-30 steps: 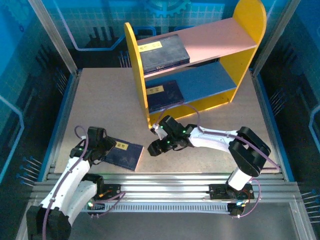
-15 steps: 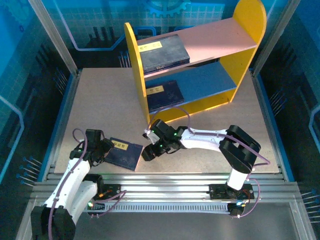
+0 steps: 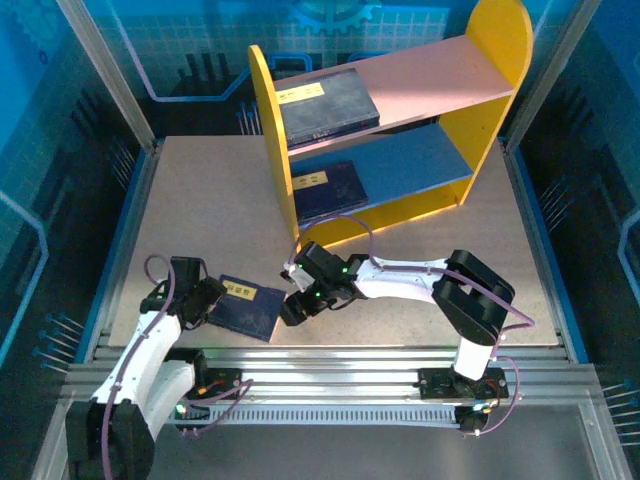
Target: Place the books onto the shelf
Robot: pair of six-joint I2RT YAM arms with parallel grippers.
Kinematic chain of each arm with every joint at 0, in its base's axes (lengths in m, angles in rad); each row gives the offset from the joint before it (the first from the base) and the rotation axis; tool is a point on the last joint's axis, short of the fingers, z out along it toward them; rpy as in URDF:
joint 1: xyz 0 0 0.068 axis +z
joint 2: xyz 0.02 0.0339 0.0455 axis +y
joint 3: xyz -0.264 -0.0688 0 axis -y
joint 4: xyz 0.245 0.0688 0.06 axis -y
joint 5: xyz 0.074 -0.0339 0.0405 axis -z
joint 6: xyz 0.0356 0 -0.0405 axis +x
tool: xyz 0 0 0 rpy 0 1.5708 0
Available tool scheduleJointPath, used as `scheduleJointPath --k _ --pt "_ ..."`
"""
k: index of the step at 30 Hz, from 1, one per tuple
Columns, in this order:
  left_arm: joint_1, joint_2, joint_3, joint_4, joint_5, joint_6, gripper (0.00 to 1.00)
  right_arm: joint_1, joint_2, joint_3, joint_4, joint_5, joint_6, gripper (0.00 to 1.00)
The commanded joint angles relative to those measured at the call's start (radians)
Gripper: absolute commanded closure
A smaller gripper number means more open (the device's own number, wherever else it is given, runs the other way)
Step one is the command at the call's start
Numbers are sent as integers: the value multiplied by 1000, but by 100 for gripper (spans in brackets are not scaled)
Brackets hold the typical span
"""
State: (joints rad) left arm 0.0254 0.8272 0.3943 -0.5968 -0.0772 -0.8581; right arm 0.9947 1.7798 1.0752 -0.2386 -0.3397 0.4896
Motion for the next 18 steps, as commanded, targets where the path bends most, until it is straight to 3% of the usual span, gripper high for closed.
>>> scheduleJointPath --k 1,12,18 --pt "11 16 -13 -12 0 14 39 16 20 28 -24 4 -13 38" --pt "5 -6 -58 -21 26 -36 42 17 23 31 -34 14 -20 38" --pt "-46 -21 -102 8 32 -85 42 17 38 43 -37 19 -16 38"
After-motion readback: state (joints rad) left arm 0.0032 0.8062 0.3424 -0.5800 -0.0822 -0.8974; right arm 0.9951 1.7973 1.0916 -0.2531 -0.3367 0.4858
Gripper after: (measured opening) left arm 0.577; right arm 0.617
